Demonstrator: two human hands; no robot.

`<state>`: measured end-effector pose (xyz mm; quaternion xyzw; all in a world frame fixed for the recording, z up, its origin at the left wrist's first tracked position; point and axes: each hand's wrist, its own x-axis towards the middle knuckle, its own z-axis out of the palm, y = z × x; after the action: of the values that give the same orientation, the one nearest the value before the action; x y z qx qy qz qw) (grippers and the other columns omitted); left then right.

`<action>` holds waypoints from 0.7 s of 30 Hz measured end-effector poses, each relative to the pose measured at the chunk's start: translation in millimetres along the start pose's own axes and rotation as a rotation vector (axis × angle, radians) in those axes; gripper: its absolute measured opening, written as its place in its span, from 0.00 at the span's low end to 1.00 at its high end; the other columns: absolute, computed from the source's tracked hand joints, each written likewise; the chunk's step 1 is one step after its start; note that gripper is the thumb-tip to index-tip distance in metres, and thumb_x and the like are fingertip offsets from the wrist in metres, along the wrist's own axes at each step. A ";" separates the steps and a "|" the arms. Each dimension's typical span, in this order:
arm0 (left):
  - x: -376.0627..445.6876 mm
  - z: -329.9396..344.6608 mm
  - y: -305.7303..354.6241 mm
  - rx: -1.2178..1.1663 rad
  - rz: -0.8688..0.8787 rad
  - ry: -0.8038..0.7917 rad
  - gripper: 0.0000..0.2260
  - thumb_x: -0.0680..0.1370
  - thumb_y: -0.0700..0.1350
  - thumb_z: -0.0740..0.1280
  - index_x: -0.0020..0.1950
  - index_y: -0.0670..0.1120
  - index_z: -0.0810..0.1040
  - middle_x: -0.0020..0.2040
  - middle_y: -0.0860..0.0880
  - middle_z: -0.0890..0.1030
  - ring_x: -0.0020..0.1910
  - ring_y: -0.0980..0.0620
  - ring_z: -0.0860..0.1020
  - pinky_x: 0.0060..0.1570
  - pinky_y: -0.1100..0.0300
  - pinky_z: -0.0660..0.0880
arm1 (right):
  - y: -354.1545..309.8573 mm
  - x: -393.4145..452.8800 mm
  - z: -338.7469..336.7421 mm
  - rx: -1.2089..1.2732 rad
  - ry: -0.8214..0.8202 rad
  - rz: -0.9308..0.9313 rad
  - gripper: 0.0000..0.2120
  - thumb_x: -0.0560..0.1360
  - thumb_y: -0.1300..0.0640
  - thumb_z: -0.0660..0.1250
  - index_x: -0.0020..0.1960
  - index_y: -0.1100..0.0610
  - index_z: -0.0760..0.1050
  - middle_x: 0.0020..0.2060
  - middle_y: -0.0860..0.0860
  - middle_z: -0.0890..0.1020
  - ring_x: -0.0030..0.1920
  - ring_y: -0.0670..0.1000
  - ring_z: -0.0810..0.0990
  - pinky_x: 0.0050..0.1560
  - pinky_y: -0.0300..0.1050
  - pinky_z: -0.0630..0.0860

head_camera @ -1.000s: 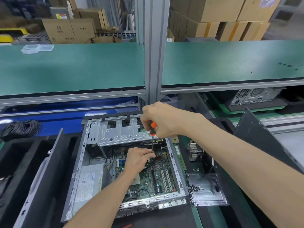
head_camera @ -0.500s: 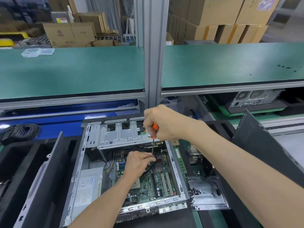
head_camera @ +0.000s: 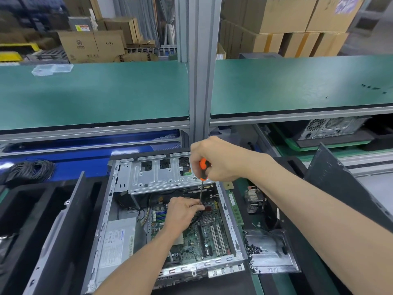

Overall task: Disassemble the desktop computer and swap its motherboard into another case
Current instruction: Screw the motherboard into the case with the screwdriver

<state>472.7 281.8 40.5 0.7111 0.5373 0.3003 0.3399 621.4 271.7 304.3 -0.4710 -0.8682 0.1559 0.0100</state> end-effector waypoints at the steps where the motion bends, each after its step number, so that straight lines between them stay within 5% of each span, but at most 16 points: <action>1: -0.1 0.0 -0.2 -0.005 -0.006 -0.001 0.02 0.72 0.46 0.77 0.44 0.51 0.88 0.47 0.54 0.86 0.40 0.76 0.77 0.48 0.77 0.71 | 0.8 -2.0 -0.6 0.061 -0.016 -0.011 0.15 0.67 0.70 0.64 0.43 0.52 0.81 0.45 0.47 0.78 0.40 0.42 0.74 0.39 0.36 0.68; 4: 2.4 0.6 1.0 0.008 -0.020 -0.010 0.03 0.72 0.47 0.77 0.45 0.51 0.88 0.49 0.54 0.86 0.42 0.74 0.78 0.49 0.81 0.66 | 1.7 -1.5 8.0 -0.091 0.130 0.077 0.08 0.74 0.51 0.69 0.51 0.53 0.75 0.43 0.49 0.73 0.44 0.52 0.74 0.43 0.47 0.72; 6: 3.9 1.4 2.0 0.024 -0.026 -0.020 0.03 0.72 0.48 0.76 0.45 0.51 0.88 0.49 0.54 0.86 0.44 0.69 0.79 0.52 0.78 0.68 | -2.8 2.8 14.4 -0.351 0.219 0.229 0.19 0.79 0.38 0.60 0.45 0.53 0.67 0.35 0.50 0.65 0.40 0.57 0.70 0.39 0.50 0.69; 9: 3.4 2.2 0.1 0.015 -0.019 -0.016 0.04 0.72 0.47 0.77 0.45 0.50 0.88 0.49 0.53 0.86 0.44 0.73 0.77 0.53 0.79 0.68 | -5.4 10.9 14.6 -0.333 0.204 0.218 0.14 0.82 0.48 0.61 0.42 0.55 0.64 0.33 0.50 0.62 0.41 0.59 0.71 0.41 0.52 0.72; 12: 3.0 2.4 -2.9 0.016 -0.013 -0.006 0.04 0.72 0.47 0.77 0.45 0.50 0.88 0.48 0.53 0.86 0.42 0.79 0.74 0.49 0.84 0.63 | -1.1 9.9 7.6 -0.178 0.068 0.072 0.06 0.74 0.62 0.65 0.40 0.53 0.73 0.38 0.50 0.76 0.43 0.54 0.76 0.41 0.45 0.73; 15: 2.6 1.7 -4.6 0.032 -0.025 -0.017 0.04 0.72 0.47 0.77 0.45 0.50 0.88 0.47 0.52 0.86 0.43 0.75 0.76 0.48 0.84 0.64 | 1.4 1.6 -1.3 0.074 -0.022 0.012 0.14 0.66 0.70 0.65 0.39 0.52 0.79 0.42 0.47 0.81 0.40 0.48 0.79 0.35 0.34 0.71; 18: 4.5 2.5 -2.9 0.038 -0.054 -0.027 0.05 0.72 0.49 0.77 0.46 0.51 0.88 0.48 0.54 0.86 0.39 0.73 0.77 0.50 0.80 0.66 | 5.6 -0.6 6.3 0.056 0.130 0.097 0.05 0.73 0.54 0.70 0.45 0.53 0.77 0.40 0.46 0.75 0.41 0.52 0.76 0.39 0.44 0.71; 20: 5.7 3.6 -1.1 0.032 -0.068 -0.040 0.06 0.72 0.50 0.77 0.47 0.51 0.88 0.48 0.55 0.86 0.41 0.73 0.77 0.50 0.79 0.67 | 4.0 2.0 15.7 -0.251 0.237 0.265 0.20 0.79 0.38 0.61 0.43 0.55 0.68 0.35 0.48 0.67 0.39 0.55 0.70 0.39 0.49 0.67; 21: 5.9 3.9 -0.5 0.023 -0.073 -0.045 0.06 0.71 0.50 0.77 0.47 0.51 0.88 0.48 0.54 0.86 0.40 0.74 0.77 0.48 0.80 0.67 | 1.4 4.8 16.7 -0.357 0.262 0.304 0.20 0.81 0.38 0.57 0.42 0.54 0.67 0.34 0.49 0.64 0.39 0.56 0.68 0.39 0.50 0.66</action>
<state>476.9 286.9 38.1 0.7015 0.5585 0.2653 0.3544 617.1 272.0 287.4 -0.6063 -0.7927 -0.0623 0.0153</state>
